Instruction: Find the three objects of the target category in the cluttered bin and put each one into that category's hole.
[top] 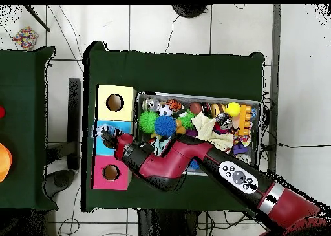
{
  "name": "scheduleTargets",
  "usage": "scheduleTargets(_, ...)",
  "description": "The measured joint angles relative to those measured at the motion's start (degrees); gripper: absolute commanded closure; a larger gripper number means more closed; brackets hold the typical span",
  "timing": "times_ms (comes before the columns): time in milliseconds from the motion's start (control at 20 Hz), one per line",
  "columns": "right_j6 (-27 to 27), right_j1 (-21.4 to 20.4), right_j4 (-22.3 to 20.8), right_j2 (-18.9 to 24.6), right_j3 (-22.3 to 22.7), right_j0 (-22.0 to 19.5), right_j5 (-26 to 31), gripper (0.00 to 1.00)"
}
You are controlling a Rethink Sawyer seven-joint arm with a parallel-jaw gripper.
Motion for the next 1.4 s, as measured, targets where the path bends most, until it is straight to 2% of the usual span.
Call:
scheduleTargets(850,5.68,-3.05,-0.13,-3.81,-1.23,3.87,-2.89,1.00)
scheduleTargets(1100,9.06,-4.47,-0.35,-5.03,-1.81,5.34,-3.95,1.00)
scheduleTargets(1400,13.63,-6.50,-2.59,-7.08,-3.12,7.37,-6.58,1.00)
